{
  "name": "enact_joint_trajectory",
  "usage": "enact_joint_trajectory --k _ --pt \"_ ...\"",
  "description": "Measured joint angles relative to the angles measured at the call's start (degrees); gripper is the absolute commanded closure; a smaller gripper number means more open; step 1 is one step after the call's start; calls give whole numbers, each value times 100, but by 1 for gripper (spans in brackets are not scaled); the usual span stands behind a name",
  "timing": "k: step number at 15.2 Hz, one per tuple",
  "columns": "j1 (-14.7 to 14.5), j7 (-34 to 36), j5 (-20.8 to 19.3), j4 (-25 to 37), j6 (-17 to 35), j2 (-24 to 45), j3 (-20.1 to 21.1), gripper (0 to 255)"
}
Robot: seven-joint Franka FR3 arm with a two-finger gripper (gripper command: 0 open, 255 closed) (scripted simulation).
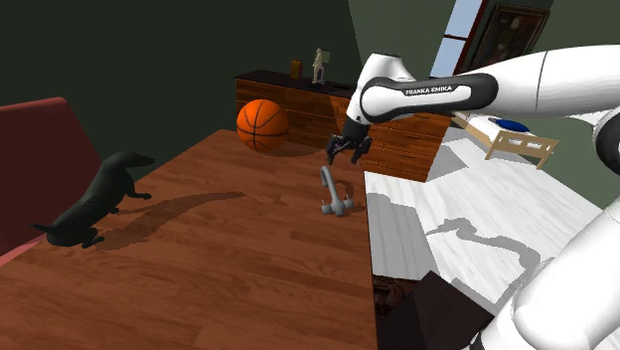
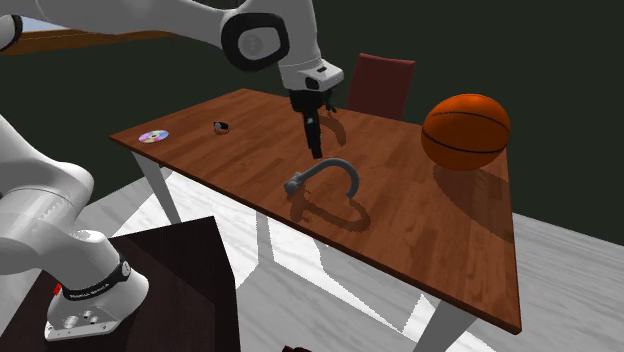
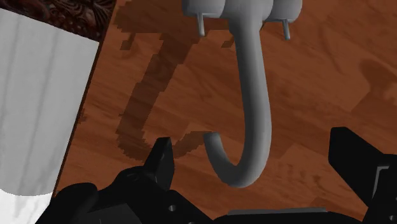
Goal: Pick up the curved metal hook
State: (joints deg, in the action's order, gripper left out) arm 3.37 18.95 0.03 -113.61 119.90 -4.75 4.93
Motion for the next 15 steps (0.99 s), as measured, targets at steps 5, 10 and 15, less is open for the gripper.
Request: enact_joint_trajectory --k 5,10,15 --pt "9 216 100 672 201 850 -9 0" --pt "5 234 101 444 577 995 -8 0" --pt "2 239 99 372 685 1026 -5 255"
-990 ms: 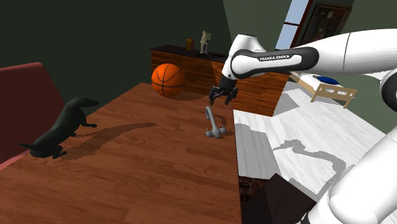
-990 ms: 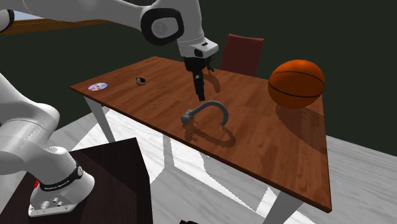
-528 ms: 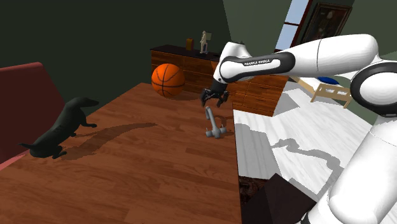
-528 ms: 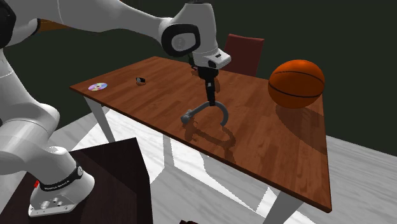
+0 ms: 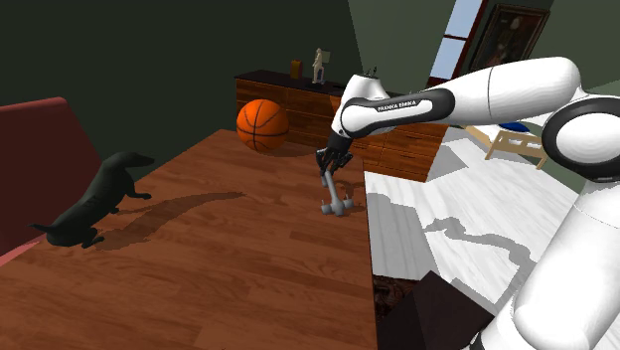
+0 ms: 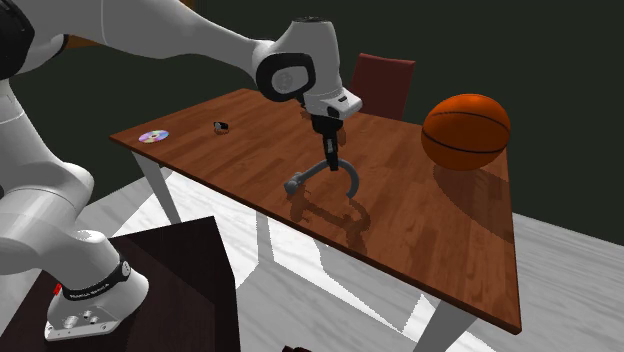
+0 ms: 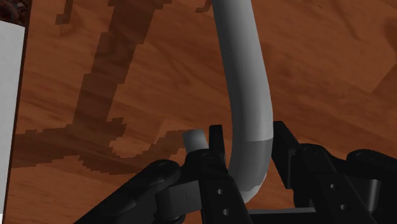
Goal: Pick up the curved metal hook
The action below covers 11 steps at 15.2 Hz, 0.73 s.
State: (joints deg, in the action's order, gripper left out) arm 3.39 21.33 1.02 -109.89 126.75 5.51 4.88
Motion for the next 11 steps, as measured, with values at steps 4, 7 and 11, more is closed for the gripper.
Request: enact_joint_trajectory --k 4,7,11 --pt "0 0 0 -2 2 -2 0 255" --pt "1 -3 1 -1 3 -1 0 255" --pt "0 5 2 173 -224 -50 1 255"
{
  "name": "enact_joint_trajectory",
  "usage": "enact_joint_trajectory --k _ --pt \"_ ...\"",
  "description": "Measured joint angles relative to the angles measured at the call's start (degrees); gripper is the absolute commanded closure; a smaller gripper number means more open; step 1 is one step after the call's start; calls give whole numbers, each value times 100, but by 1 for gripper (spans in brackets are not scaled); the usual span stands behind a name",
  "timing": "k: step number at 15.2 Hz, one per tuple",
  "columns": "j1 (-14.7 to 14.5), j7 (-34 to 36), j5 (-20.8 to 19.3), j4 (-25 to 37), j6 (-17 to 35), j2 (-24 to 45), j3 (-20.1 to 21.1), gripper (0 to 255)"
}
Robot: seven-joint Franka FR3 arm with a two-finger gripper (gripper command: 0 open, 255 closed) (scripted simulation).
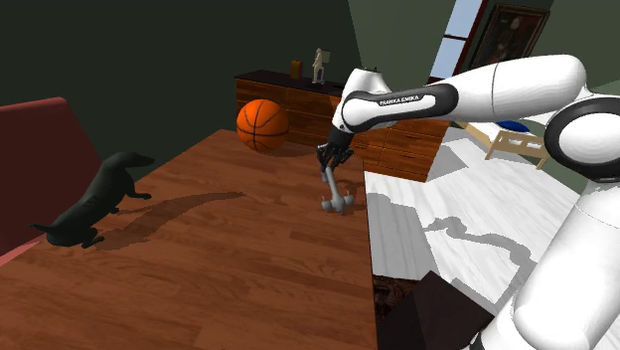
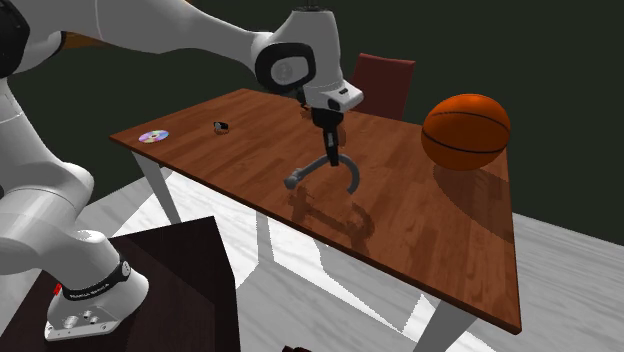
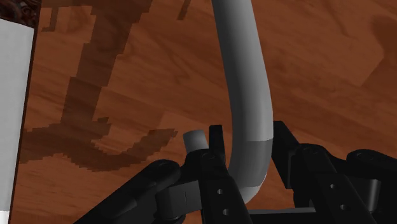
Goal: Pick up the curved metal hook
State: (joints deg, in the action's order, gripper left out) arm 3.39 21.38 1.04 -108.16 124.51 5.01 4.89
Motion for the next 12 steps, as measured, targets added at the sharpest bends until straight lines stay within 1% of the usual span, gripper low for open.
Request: enact_joint_trajectory --k 12 --pt "7 3 6 722 -849 -129 -4 255"
